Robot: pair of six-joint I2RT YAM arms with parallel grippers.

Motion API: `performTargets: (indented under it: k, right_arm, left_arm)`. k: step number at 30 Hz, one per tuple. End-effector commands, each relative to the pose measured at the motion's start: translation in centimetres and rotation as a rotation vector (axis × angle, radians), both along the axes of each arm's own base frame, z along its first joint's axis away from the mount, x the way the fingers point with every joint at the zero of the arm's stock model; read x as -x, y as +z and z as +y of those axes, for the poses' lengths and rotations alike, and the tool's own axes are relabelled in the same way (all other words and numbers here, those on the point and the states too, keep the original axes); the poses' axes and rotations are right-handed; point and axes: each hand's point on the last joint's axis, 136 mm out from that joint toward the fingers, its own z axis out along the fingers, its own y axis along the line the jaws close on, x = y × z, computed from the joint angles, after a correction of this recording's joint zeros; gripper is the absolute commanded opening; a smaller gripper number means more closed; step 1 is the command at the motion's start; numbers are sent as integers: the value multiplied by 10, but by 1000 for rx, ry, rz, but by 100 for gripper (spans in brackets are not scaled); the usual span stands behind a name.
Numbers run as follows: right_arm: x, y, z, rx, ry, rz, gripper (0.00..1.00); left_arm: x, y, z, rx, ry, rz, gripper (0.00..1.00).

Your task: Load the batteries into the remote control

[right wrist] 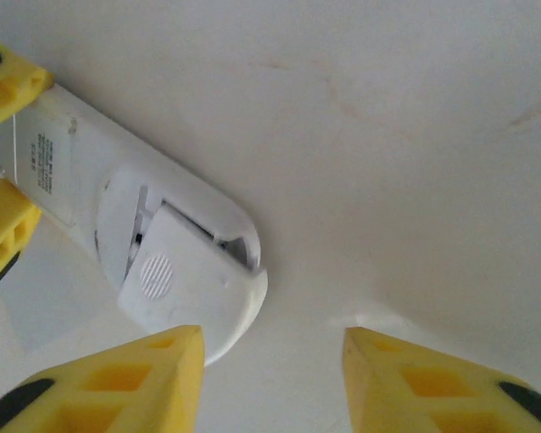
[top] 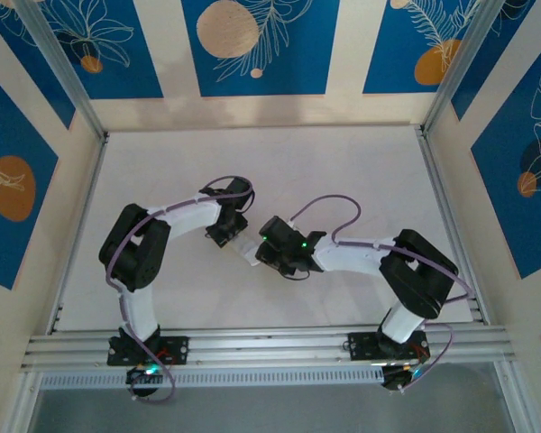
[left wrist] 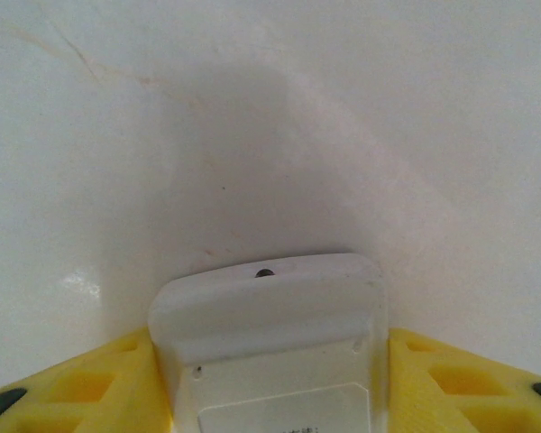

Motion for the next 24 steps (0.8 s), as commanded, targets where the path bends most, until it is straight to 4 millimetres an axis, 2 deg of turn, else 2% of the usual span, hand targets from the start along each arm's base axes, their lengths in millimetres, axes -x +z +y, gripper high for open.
performTargets:
  k: [1, 6, 14, 24]
  right_arm:
    - [-6, 6, 22, -114, 5, 1, 50]
    - [-12, 4, 31, -155, -12, 6, 52]
    - [1, -17, 23, -102, -86, 95, 46]
    - [4, -25, 18, -54, -118, 127, 44]
  left_arm:
    - [21, -1, 0, 2, -16, 63, 52]
    - [20, -1, -1, 6, -19, 60, 52]
    - [19, 2, -2, 13, -17, 55, 52]
    - [20, 1, -2, 12, -17, 60, 52]
